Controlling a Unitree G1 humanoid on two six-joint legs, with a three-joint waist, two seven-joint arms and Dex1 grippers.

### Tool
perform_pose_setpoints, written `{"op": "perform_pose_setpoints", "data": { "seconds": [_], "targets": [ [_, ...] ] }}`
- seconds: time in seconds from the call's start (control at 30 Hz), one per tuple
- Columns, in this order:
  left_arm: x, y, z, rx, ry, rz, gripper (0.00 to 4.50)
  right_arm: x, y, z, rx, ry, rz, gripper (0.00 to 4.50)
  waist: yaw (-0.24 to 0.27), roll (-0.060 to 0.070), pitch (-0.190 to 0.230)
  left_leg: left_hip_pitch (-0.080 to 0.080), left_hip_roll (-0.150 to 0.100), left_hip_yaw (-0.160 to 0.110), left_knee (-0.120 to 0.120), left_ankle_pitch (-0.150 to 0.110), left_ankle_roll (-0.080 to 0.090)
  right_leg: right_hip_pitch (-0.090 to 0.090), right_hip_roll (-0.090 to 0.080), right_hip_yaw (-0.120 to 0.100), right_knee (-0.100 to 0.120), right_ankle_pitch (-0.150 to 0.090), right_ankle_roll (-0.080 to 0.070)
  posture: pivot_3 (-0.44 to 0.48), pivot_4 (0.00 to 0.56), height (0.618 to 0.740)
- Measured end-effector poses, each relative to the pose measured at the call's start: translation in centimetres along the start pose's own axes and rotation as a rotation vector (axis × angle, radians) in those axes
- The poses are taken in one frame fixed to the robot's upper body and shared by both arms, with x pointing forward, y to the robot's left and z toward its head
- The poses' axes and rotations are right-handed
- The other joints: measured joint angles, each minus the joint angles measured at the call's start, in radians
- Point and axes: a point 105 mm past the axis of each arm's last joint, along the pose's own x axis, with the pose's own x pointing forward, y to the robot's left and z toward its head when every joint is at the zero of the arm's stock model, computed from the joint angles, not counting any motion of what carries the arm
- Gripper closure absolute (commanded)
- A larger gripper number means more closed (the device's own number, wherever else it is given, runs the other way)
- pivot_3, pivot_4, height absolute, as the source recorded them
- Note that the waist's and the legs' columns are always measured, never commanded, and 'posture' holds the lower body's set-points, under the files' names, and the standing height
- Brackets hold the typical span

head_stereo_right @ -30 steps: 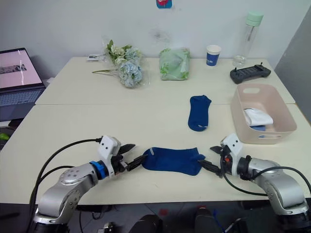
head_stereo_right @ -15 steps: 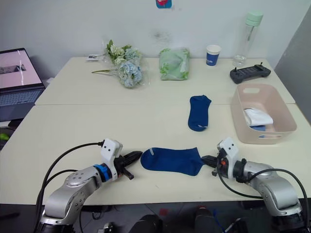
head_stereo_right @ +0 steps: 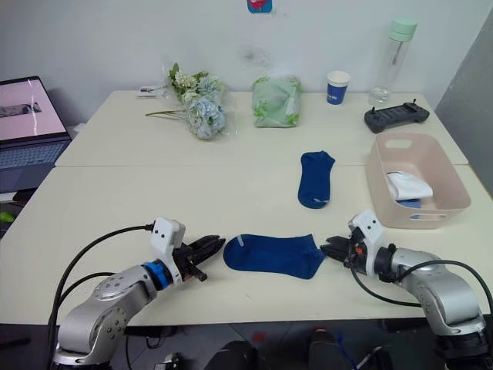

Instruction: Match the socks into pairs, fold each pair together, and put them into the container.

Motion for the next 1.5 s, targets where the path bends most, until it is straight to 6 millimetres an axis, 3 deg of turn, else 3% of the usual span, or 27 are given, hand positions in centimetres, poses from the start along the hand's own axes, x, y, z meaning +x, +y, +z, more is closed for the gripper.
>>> {"op": "perform_pose_setpoints", "data": {
  "seconds": [0.07, 0.3, 0.4, 0.47, 0.6, 0.67, 1.03, 1.37, 1.5],
  "targets": [
    [0.2, 0.0, -0.2, -0.001, 0.016, 0.001, 2.01, 0.0, 0.4, 0.3, -0.004, -0.005, 0.009, 2.14, 0.0, 0.0, 0.0, 0.0, 0.0, 0.0, 0.0, 0.0, 0.0, 0.0, 0.0, 0.0, 0.0, 0.0, 0.0, 0.0, 0.15, 0.74],
    [1.1, -0.5, -1.2, 0.015, 0.067, -0.022, 2.01, -0.2, 1.0, 0.3, -0.015, 0.01, 0.005, 2.14, 0.0, 0.0, 0.0, 0.0, 0.0, 0.0, 0.0, 0.0, 0.0, 0.0, 0.0, 0.0, 0.0, 0.0, 0.0, 0.0, 0.15, 0.74],
    [1.3, -0.4, -1.2, 0.036, 0.071, -0.02, 2.59, 0.0, 1.3, -0.5, -0.008, 0.035, 0.011, 2.14, 0.001, 0.0, 0.0, 0.0, 0.0, 0.0, 0.0, 0.0, 0.0, 0.0, 0.0, 0.0, 0.0, 0.0, 0.0, 0.0, 0.15, 0.74],
    [1.3, -0.2, -1.3, 0.041, 0.071, -0.012, 3.2, 0.2, 1.4, -0.9, -0.008, 0.047, 0.006, 2.52, 0.001, 0.0, 0.0, 0.0, 0.0, 0.0, 0.0, 0.0, 0.0, 0.0, 0.0, 0.0, 0.0, 0.0, 0.0, 0.0, 0.15, 0.74],
    [1.4, -0.3, -1.4, 0.038, 0.076, -0.013, 4.48, 0.3, 1.2, -0.9, -0.017, 0.038, -0.011, 3.82, 0.0, 0.0, 0.0, 0.0, 0.0, 0.0, 0.0, 0.0, 0.0, 0.0, 0.0, 0.0, 0.0, 0.0, 0.0, 0.0, 0.15, 0.74],
    [1.4, -0.4, -1.5, 0.031, 0.075, -0.018, 4.5, 0.4, 1.3, -0.9, -0.021, 0.034, -0.007, 4.46, 0.0, 0.0, 0.0, 0.0, 0.0, 0.0, 0.0, 0.0, 0.0, 0.0, 0.0, 0.0, 0.0, 0.0, 0.0, 0.0, 0.15, 0.74],
    [-0.2, -2.1, -2.5, -0.078, 0.098, -0.016, 4.5, -0.8, 0.4, -1.9, -0.003, 0.063, -0.006, 4.46, 0.0, 0.0, 0.0, 0.0, 0.0, 0.0, 0.0, 0.0, 0.0, 0.0, 0.0, 0.0, 0.0, 0.0, 0.0, 0.0, 0.15, 0.74],
    [0.2, -2.0, -2.5, -0.083, 0.087, 0.02, 4.5, -0.6, -0.9, -1.4, -0.03, 0.039, -0.026, 4.46, 0.0, 0.0, 0.0, 0.0, 0.0, 0.0, 0.0, 0.0, 0.0, 0.001, 0.0, 0.0, 0.0, 0.0, 0.0, 0.0, 0.15, 0.74],
    [0.3, -2.0, -2.4, -0.083, 0.071, 0.021, 3.62, -0.7, -0.9, -1.6, -0.026, 0.047, -0.023, 3.52, 0.001, 0.0, 0.0, 0.0, 0.0, 0.0, 0.0, 0.0, 0.0, 0.001, 0.0, 0.0, 0.0, 0.0, 0.0, 0.0, 0.15, 0.74]
  ]
}}
